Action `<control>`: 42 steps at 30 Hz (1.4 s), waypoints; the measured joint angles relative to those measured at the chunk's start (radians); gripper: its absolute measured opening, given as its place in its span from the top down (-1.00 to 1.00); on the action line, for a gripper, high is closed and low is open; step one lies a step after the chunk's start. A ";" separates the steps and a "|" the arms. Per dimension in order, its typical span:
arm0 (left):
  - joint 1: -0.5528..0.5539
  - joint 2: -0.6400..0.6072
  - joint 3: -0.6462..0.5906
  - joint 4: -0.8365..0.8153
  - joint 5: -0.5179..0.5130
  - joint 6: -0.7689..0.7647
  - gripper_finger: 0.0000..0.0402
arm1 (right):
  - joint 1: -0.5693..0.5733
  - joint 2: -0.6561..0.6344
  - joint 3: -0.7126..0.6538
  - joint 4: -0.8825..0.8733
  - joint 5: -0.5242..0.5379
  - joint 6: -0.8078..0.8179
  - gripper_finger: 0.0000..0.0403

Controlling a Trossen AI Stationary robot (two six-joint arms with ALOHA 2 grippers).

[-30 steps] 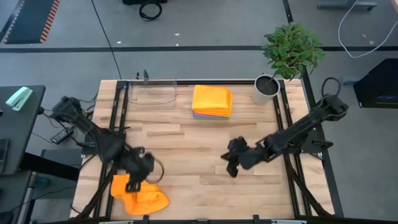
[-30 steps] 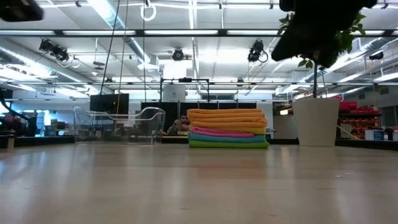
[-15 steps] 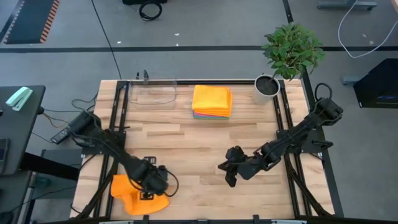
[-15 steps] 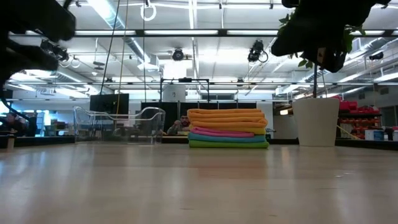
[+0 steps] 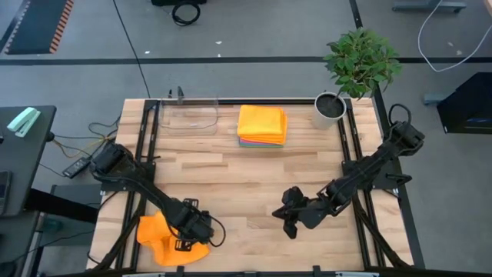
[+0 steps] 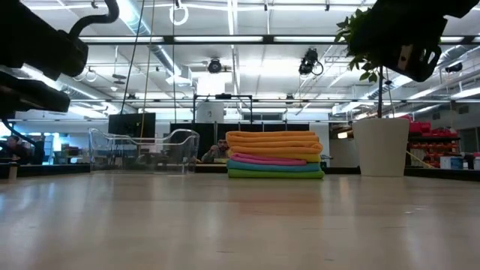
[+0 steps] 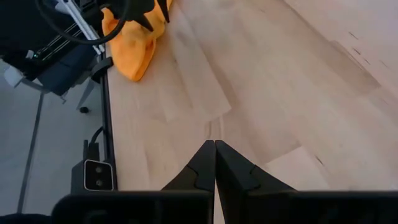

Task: Fold microfiber towels
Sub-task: Fold the orange towel

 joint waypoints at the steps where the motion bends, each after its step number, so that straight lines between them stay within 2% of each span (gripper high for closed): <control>1: 0.000 0.004 0.000 -0.003 0.003 0.004 0.18 | 0.000 0.000 0.000 0.000 0.000 0.000 0.92; 3: 0.004 0.010 0.000 0.005 0.007 0.016 0.34 | 0.000 0.000 0.000 0.000 0.000 -0.001 0.92; 7: 0.020 0.011 0.000 0.014 0.008 0.018 0.89 | -0.002 0.000 0.000 0.002 0.000 -0.001 0.92; 10: 0.058 -0.022 0.018 -0.008 0.006 -0.003 0.93 | 0.003 -0.007 0.000 0.000 -0.003 0.007 0.92; 13: 0.118 -0.079 0.102 -0.021 -0.032 0.009 0.97 | 0.012 -0.038 0.000 -0.006 -0.002 -0.008 0.92; 21: 0.277 -0.234 0.509 -0.050 -0.328 0.175 0.97 | 0.025 -0.255 0.000 -0.131 0.013 -0.068 0.92; 24: 0.304 -0.252 0.645 -0.072 -0.382 0.243 0.97 | 0.032 -0.359 0.000 -0.198 0.070 -0.067 0.92; 27: 0.311 -0.254 0.696 -0.134 -0.391 0.263 0.98 | 0.037 -0.439 0.000 -0.239 0.127 -0.047 0.92; 30: 0.291 -0.253 0.624 -0.236 -0.392 0.234 0.97 | 0.039 -0.470 0.001 -0.238 0.146 -0.043 0.92; 33: 0.254 -0.251 0.430 -0.212 -0.388 0.201 0.98 | 0.045 -0.455 0.001 -0.276 0.146 -0.019 0.92; 38: 0.197 -0.247 0.060 -0.012 -0.386 0.124 0.96 | 0.049 -0.357 0.000 -0.384 0.150 0.076 0.92; 42: 0.146 -0.247 -0.127 0.138 -0.376 0.025 0.94 | 0.038 -0.249 0.000 -0.415 0.176 0.189 0.92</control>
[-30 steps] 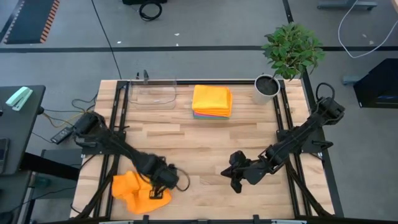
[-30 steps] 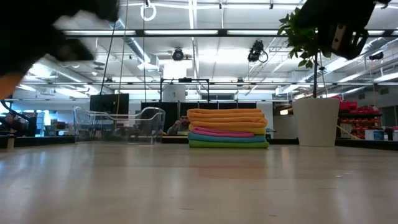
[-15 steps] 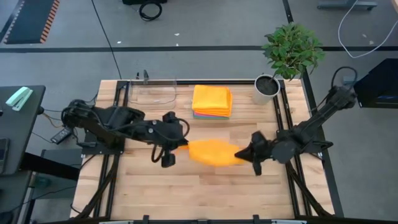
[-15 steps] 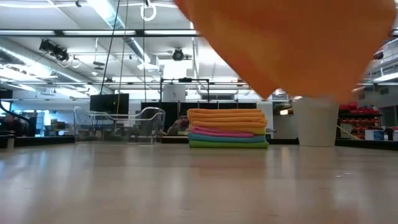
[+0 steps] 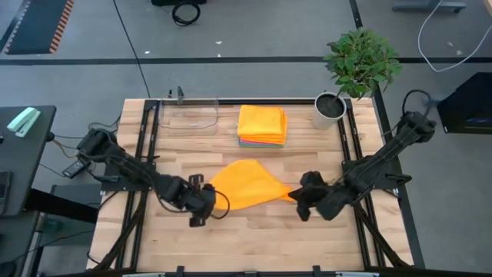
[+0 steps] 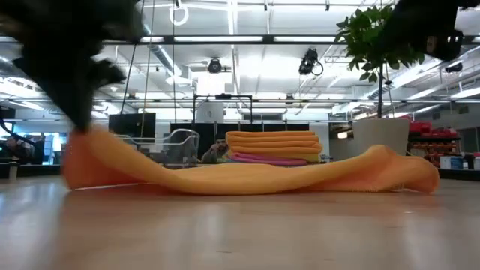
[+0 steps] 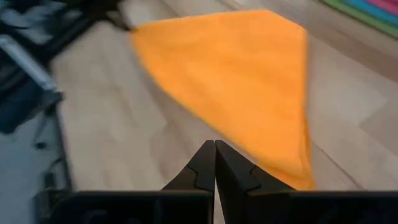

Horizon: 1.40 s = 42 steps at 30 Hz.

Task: Fold microfiber towels
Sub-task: Fold the orange towel

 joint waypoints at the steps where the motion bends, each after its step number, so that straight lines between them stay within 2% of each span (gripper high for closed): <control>1: -0.012 -0.001 -0.030 0.031 0.026 -0.012 0.94 | -0.008 0.026 0.000 0.000 0.006 0.020 0.92; 4: -0.042 -0.001 -0.086 0.070 0.093 -0.028 0.93 | -0.062 0.092 0.000 0.009 -0.024 0.066 0.92; 8: -0.055 -0.005 -0.077 0.019 0.139 -0.025 0.74 | -0.195 0.137 0.000 0.017 -0.146 0.051 0.81; 12: -0.055 -0.007 0.004 -0.125 0.179 0.002 0.46 | -0.377 0.158 0.000 0.148 -0.255 -0.118 0.53; 15: -0.053 -0.033 0.059 -0.201 0.140 0.047 0.27 | -0.524 0.199 0.001 0.279 -0.349 -0.212 0.29; 18: -0.033 -0.149 0.013 -0.166 0.041 -0.015 0.16 | -0.645 0.271 0.001 0.399 -0.454 -0.267 0.08; 20: 0.000 -0.265 -0.084 -0.105 0.019 -0.073 0.14 | -0.705 0.326 0.001 0.470 -0.520 -0.270 -0.02; 23: 0.051 -0.444 -0.258 0.094 0.022 -0.161 0.17 | -0.773 0.398 0.000 0.535 -0.625 -0.246 -0.10; 26: 0.086 -0.555 -0.399 0.289 0.048 -0.247 0.25 | -0.810 0.446 0.000 0.574 -0.691 -0.227 -0.13; 28: 0.095 -0.591 -0.458 0.341 0.048 -0.266 0.31 | -0.815 0.473 0.000 0.605 -0.715 -0.216 -0.14; 36: 0.127 -0.581 -0.493 0.385 0.045 -0.229 0.42 | -0.792 0.555 0.078 0.634 -0.779 -0.199 -0.13; 39: 0.145 -0.580 -0.493 0.388 0.040 -0.216 0.41 | -0.787 0.584 0.133 0.613 -0.786 -0.204 -0.01; 42: 0.149 -0.581 -0.493 0.388 0.039 -0.211 0.39 | -0.783 0.584 0.169 0.582 -0.781 -0.232 0.29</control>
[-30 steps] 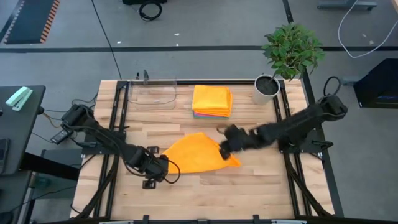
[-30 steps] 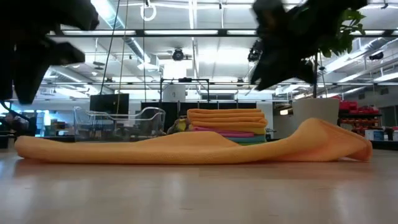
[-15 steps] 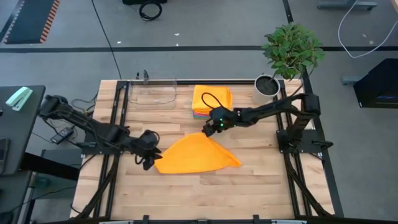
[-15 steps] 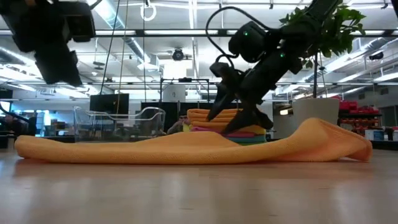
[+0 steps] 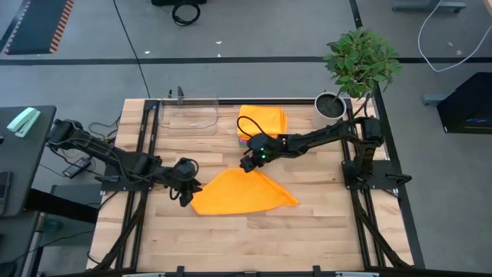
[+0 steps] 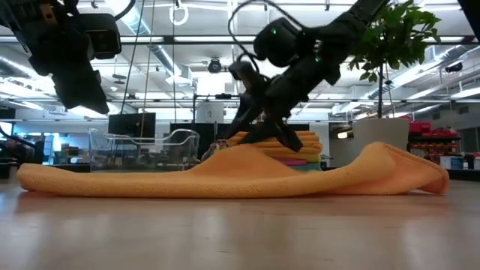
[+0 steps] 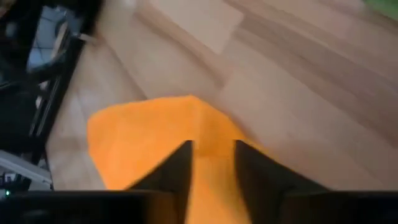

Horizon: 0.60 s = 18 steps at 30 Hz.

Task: Fold microfiber towels
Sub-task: Fold the orange towel

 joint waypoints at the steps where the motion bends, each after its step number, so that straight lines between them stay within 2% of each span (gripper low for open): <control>1: -0.002 0.000 0.000 -0.003 0.000 0.000 0.38 | 0.003 -0.006 0.010 -0.006 0.004 -0.014 0.44; 3: -0.008 0.000 0.000 -0.003 0.000 -0.002 0.36 | 0.013 -0.026 0.032 -0.046 -0.001 -0.055 0.77; 5: -0.016 0.000 0.000 -0.009 0.000 -0.006 0.35 | 0.032 -0.056 0.049 -0.086 -0.005 -0.095 0.93; 8: -0.031 0.000 0.000 -0.010 -0.001 -0.028 0.33 | 0.090 -0.114 0.061 -0.187 0.019 -0.104 0.97; 11: -0.051 0.000 0.000 -0.009 -0.015 -0.049 0.33 | 0.162 -0.157 0.058 -0.329 0.194 -0.064 0.98; 12: -0.057 0.000 0.000 -0.007 -0.024 -0.049 0.34 | 0.169 -0.159 0.058 -0.361 0.221 -0.053 0.98; 18: -0.068 0.000 0.000 0.020 -0.070 -0.055 0.37 | 0.094 -0.092 0.056 -0.322 0.167 -0.075 0.82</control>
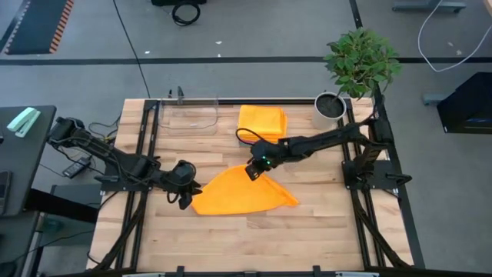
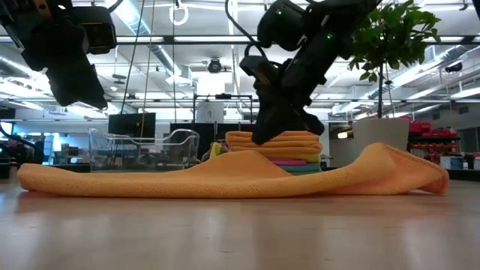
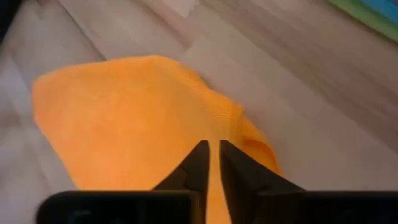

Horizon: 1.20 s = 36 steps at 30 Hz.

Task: Fold microfiber towels
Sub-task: Fold the orange towel

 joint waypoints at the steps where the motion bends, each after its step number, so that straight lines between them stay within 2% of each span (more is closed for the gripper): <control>1: 0.000 0.000 0.000 -0.001 0.000 -0.004 0.37 | -0.011 0.003 -0.001 -0.003 -0.011 -0.001 0.76; 10: -0.032 0.000 0.000 -0.007 0.000 -0.030 0.32 | -0.059 0.003 -0.001 0.013 -0.050 0.002 0.02; 13: -0.040 0.000 0.000 -0.008 0.000 -0.034 0.33 | -0.075 0.034 -0.001 0.043 -0.094 0.013 -0.12; 16: -0.041 0.001 0.000 -0.010 0.000 -0.034 0.36 | -0.080 0.066 -0.001 0.086 -0.122 0.026 -0.15; 19: -0.041 0.001 0.000 -0.017 0.000 -0.034 0.37 | -0.077 0.079 -0.001 0.122 -0.136 0.044 -0.07; 21: -0.041 0.000 0.000 -0.018 0.000 -0.027 0.37 | -0.069 0.077 -0.001 0.134 -0.134 0.041 0.07; 23: -0.041 0.001 0.000 -0.023 0.000 -0.021 0.36 | -0.064 0.077 -0.001 0.134 -0.136 0.042 0.31; 26: -0.039 0.001 0.000 -0.025 -0.012 -0.019 0.34 | -0.047 0.073 -0.001 0.135 -0.144 0.030 0.80; 27: -0.039 0.000 0.000 -0.025 -0.018 -0.019 0.34 | -0.037 0.072 -0.001 0.137 -0.144 0.021 0.90; 31: -0.039 0.001 0.000 -0.024 -0.022 -0.020 0.36 | 0.051 0.047 -0.001 0.114 -0.165 0.009 0.97; 34: -0.046 0.001 0.000 -0.021 -0.022 -0.036 0.38 | 0.195 0.018 0.000 0.070 -0.163 0.003 0.98; 36: -0.054 0.001 0.000 -0.016 -0.022 -0.046 0.39 | 0.317 0.014 0.000 0.041 -0.159 0.056 0.98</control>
